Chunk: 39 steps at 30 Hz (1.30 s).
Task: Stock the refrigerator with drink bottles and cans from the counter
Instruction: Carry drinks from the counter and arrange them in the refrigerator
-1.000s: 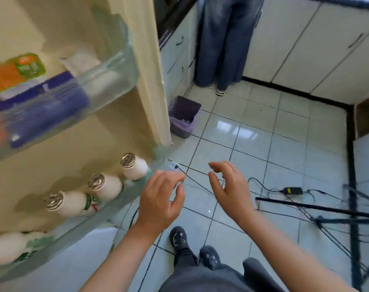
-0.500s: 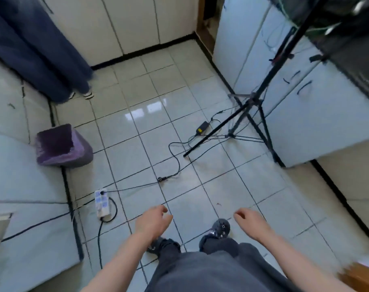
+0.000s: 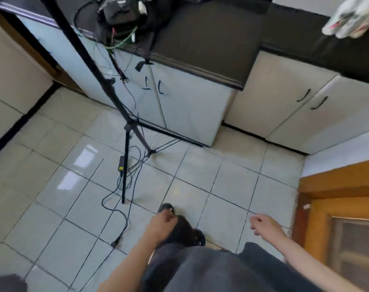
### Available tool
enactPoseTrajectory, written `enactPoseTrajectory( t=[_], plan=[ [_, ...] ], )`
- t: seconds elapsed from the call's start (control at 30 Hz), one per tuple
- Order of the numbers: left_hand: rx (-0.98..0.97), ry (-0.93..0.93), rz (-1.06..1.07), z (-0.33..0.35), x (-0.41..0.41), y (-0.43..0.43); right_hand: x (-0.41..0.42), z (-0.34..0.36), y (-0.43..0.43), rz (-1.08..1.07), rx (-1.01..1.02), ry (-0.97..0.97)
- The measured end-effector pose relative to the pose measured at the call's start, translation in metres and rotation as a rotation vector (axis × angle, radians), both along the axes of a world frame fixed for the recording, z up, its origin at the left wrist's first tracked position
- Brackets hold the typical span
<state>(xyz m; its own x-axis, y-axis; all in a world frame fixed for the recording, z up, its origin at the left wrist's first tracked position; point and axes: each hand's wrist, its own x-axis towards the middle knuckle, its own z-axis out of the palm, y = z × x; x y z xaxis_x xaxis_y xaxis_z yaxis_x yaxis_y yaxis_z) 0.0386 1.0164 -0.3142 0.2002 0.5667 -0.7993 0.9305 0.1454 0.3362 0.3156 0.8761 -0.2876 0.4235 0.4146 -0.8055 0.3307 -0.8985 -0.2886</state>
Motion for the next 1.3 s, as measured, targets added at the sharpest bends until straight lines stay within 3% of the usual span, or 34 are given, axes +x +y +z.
enactPoseTrajectory(
  t=[0.27,0.43,0.73,0.9,1.07,1.2,1.3],
  plan=[
    [-0.065,0.014,-0.289,-0.018,0.117,0.092,0.059,-0.006,-0.018,-0.46,0.032,0.06],
    [-0.118,-0.069,-0.33,-0.009,0.237,0.152,0.122,-0.002,-0.007,-0.698,0.027,0.004],
    [-0.047,-0.035,-0.868,-0.009,0.449,0.223,0.237,0.022,0.057,-0.917,0.174,-0.14],
    [-0.1,-0.015,-0.845,-0.018,0.52,0.228,0.279,0.011,0.059,-1.004,0.175,-0.115],
    [-0.127,0.009,-0.798,-0.021,0.56,0.212,0.358,-0.007,0.043,-0.892,0.113,-0.058],
    [-0.108,-0.042,-0.575,-0.011,0.59,0.199,0.447,-0.004,0.044,-0.715,0.128,-0.081],
    [-0.038,-0.146,-0.437,0.007,0.635,0.199,0.52,0.01,0.065,-0.66,0.266,-0.167]
  ],
)
